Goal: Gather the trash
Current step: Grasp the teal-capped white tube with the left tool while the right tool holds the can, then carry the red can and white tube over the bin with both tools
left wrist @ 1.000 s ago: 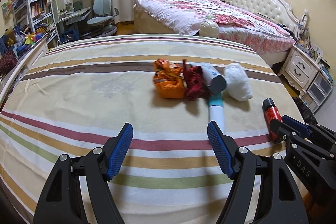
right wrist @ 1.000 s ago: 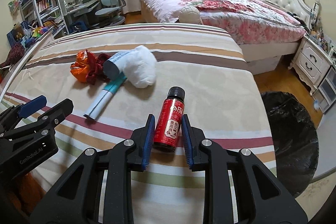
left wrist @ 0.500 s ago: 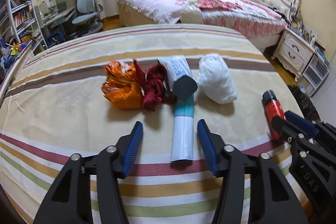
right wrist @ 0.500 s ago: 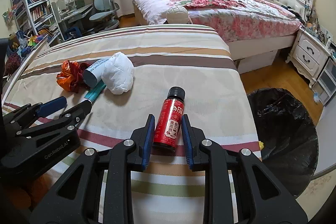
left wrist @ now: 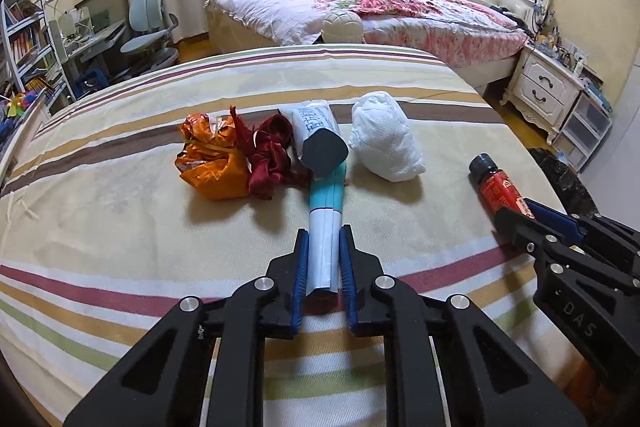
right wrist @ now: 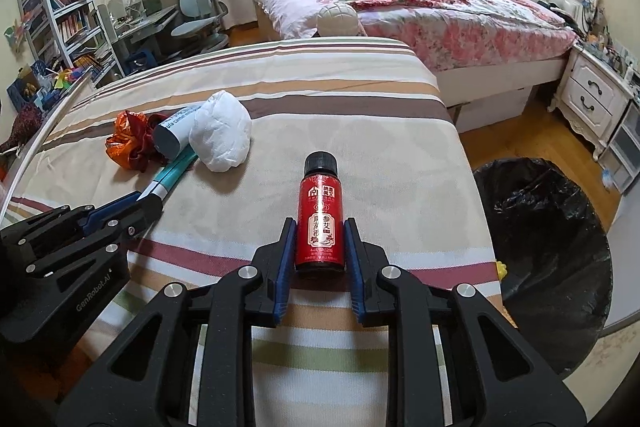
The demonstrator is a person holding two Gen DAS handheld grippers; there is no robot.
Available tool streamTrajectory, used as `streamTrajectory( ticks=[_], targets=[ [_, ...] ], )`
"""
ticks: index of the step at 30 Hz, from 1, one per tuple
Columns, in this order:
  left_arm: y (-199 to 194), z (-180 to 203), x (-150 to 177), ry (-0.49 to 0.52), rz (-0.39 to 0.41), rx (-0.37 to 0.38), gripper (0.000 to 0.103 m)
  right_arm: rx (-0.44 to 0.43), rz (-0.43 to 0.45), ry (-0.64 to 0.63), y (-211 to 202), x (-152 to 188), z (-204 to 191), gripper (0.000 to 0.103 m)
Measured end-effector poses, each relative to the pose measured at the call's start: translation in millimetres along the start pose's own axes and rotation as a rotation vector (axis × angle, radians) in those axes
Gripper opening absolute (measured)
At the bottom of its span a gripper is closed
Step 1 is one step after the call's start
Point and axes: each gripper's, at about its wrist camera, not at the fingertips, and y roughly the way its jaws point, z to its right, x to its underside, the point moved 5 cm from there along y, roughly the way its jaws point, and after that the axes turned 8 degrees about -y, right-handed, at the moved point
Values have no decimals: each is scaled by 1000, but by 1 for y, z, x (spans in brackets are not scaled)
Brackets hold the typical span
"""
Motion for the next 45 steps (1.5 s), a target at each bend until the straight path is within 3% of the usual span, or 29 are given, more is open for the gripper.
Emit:
streamTrajectory(
  ticks=[9,25,34,45],
  targets=[
    [-15,2,14,-15,12,27,13,4,4,7,-8,6,-1,23],
    [-45,26,13,-2,110,69,12,63,69,61,-50,24,24,23],
    [-47,72,13,65,129,131,13,152,86,133,-68,37,71,23],
    [-33,155,13,165,119,216,13,282,96,223,-82,52,137,23]
  ],
)
